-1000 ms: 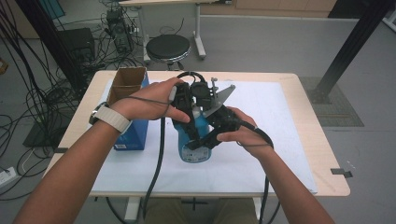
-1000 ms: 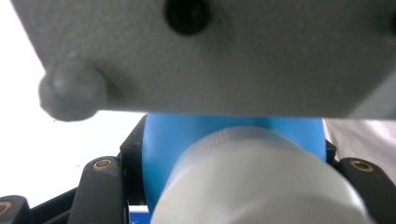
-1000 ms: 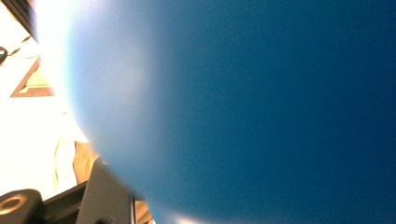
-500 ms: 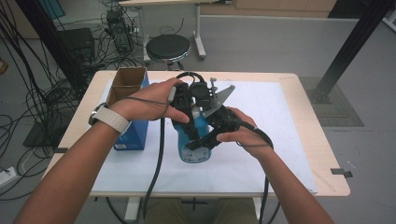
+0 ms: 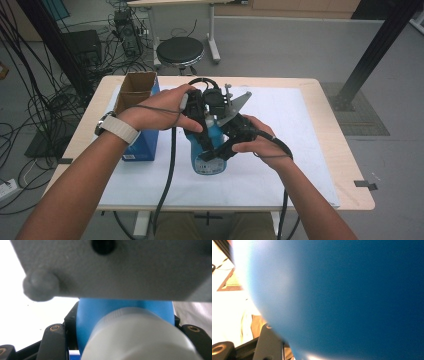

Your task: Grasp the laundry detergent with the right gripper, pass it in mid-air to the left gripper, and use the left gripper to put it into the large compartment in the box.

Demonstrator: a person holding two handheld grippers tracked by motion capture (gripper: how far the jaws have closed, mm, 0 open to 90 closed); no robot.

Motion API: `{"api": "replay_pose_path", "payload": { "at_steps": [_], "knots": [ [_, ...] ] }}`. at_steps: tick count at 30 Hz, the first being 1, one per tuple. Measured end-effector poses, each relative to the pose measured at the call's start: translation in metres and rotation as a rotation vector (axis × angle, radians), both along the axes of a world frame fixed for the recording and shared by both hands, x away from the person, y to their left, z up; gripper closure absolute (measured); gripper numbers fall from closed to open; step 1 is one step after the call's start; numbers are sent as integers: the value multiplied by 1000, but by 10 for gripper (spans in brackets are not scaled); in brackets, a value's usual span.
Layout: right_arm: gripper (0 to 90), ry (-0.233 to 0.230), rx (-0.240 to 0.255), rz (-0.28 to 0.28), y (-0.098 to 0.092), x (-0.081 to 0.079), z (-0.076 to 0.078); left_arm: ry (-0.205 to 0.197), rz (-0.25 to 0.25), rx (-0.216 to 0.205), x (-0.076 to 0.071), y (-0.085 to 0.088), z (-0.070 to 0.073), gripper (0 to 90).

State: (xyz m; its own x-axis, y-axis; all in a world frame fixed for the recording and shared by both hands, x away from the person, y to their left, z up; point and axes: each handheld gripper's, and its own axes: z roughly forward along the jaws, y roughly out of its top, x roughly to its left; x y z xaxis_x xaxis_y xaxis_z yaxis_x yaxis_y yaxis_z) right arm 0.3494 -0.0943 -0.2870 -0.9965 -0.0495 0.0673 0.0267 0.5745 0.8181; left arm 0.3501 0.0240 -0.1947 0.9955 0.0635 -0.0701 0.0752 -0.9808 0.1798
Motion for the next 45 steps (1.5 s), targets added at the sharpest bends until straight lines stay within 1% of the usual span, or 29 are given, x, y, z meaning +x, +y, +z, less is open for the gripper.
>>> {"api": "replay_pose_path", "payload": {
  "at_steps": [20,37,45],
  "knots": [
    [432,-2,-1,1,0,-1,0,5,3,-2,0,1,-1,385],
    [431,1,6,1,1,-1,1,5,11,-16,-1,3,1,388],
    [431,4,12,3,1,-1,1,7,13,-10,0,3,2,388]
  ]
}}
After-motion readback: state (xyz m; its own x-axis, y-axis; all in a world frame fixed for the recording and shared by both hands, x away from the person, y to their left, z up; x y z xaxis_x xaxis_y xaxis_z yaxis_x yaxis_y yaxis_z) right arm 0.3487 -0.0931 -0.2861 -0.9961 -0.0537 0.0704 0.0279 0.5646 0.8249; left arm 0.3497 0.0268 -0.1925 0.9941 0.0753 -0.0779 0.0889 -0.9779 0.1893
